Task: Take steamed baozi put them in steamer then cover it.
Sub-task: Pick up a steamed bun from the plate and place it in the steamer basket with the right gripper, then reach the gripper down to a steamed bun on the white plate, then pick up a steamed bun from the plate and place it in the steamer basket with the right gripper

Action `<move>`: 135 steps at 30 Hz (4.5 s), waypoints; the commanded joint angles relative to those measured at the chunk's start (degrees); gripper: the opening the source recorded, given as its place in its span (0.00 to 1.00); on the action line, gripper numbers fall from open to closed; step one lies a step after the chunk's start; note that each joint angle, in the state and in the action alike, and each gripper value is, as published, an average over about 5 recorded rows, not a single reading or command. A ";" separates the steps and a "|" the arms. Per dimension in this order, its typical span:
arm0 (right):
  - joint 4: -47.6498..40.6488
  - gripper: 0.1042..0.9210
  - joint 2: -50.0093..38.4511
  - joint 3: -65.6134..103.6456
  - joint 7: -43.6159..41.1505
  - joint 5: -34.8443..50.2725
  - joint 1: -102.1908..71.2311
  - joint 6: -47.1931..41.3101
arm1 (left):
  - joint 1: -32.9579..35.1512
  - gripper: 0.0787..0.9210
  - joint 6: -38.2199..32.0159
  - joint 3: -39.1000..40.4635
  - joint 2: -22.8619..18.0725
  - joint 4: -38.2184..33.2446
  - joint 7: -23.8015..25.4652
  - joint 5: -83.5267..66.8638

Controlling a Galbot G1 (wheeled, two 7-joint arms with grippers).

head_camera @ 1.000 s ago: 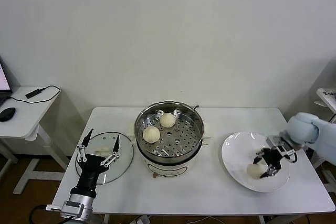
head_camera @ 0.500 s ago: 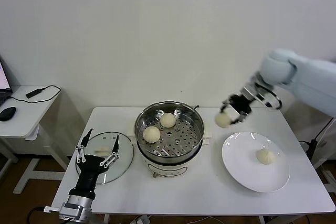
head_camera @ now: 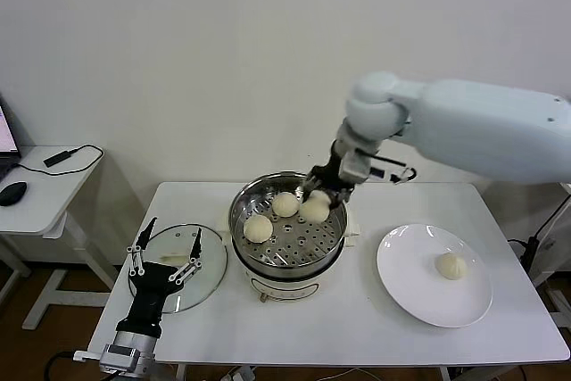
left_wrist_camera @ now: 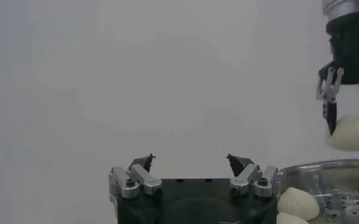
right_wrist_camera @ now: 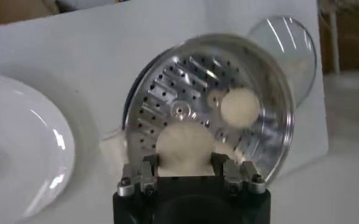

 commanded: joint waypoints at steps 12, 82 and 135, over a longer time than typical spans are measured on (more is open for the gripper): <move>-0.86 0.67 6.23 0.99 6.20 -17.84 -12.63 10.86 | -0.01 0.88 -0.21 -0.11 -0.21 0.25 0.02 -0.51; -27.43 0.88 -26.62 13.87 3.02 10.55 -35.05 -29.81 | -0.83 0.88 1.37 0.27 0.01 0.21 -0.88 -0.94; -12.70 0.62 0.57 -9.66 -7.98 35.17 9.31 -38.13 | -0.71 0.88 2.06 0.34 0.50 -0.51 -1.16 -0.84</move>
